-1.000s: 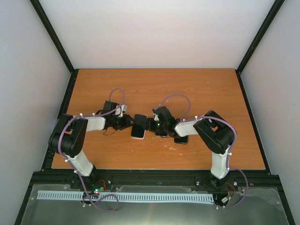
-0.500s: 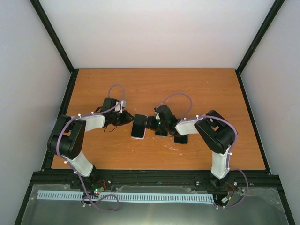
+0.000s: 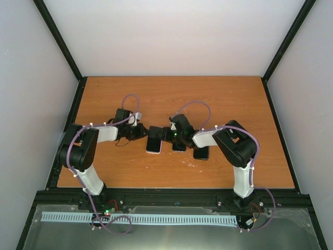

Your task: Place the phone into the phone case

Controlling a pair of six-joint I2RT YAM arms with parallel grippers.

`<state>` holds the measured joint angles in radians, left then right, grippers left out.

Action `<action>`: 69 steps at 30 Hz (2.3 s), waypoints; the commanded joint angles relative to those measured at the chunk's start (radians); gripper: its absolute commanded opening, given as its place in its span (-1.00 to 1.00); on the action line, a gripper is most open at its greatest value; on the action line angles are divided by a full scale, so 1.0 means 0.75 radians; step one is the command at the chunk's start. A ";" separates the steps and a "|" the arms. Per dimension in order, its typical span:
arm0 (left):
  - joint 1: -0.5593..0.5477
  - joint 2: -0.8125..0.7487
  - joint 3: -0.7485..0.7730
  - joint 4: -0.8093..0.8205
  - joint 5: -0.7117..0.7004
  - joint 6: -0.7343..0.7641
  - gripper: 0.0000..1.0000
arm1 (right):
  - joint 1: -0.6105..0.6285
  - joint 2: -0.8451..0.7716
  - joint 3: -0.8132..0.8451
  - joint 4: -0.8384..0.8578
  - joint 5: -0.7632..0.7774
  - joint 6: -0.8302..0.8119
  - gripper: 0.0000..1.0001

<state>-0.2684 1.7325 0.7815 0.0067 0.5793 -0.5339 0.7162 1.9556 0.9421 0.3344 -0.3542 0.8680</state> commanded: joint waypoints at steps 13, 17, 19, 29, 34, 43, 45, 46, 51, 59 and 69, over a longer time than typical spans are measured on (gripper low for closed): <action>-0.013 -0.136 -0.030 -0.141 -0.079 -0.032 -0.28 | 0.002 -0.022 0.008 -0.052 -0.071 -0.058 0.06; -0.012 -0.202 -0.074 -0.153 -0.097 -0.052 -0.20 | 0.004 -0.060 -0.044 -0.068 -0.047 0.002 0.07; -0.012 -0.226 -0.097 -0.135 -0.082 -0.062 -0.19 | 0.007 -0.058 -0.056 -0.058 -0.049 0.032 0.08; -0.012 -0.201 -0.149 -0.049 0.045 -0.051 -0.34 | 0.078 -0.002 -0.055 -0.013 0.021 0.155 0.12; -0.012 -0.157 -0.156 -0.055 0.037 -0.047 -0.46 | 0.080 0.011 -0.031 0.002 0.029 0.179 0.12; -0.010 -0.127 -0.148 -0.077 0.035 -0.039 -0.48 | 0.078 0.001 0.028 0.118 -0.062 0.179 0.14; -0.010 -0.122 -0.152 -0.065 0.071 -0.056 -0.48 | 0.078 -0.004 0.040 0.136 -0.093 0.175 0.14; -0.010 -0.123 -0.158 -0.051 0.099 -0.063 -0.48 | 0.078 -0.011 0.037 0.152 -0.111 0.176 0.14; -0.012 -0.154 -0.250 0.095 0.356 -0.164 -0.48 | 0.080 -0.078 -0.044 0.293 -0.201 0.237 0.14; -0.014 -0.201 -0.309 0.161 0.423 -0.236 -0.45 | 0.081 -0.124 -0.102 0.383 -0.259 0.282 0.14; -0.013 -0.221 -0.288 0.067 0.320 -0.181 -0.35 | 0.084 -0.091 -0.191 0.595 -0.342 0.396 0.14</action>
<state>-0.2481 1.5959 0.5457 0.0723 0.7288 -0.6899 0.7429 1.8999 0.8005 0.6575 -0.4911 1.1328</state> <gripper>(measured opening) 0.327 0.570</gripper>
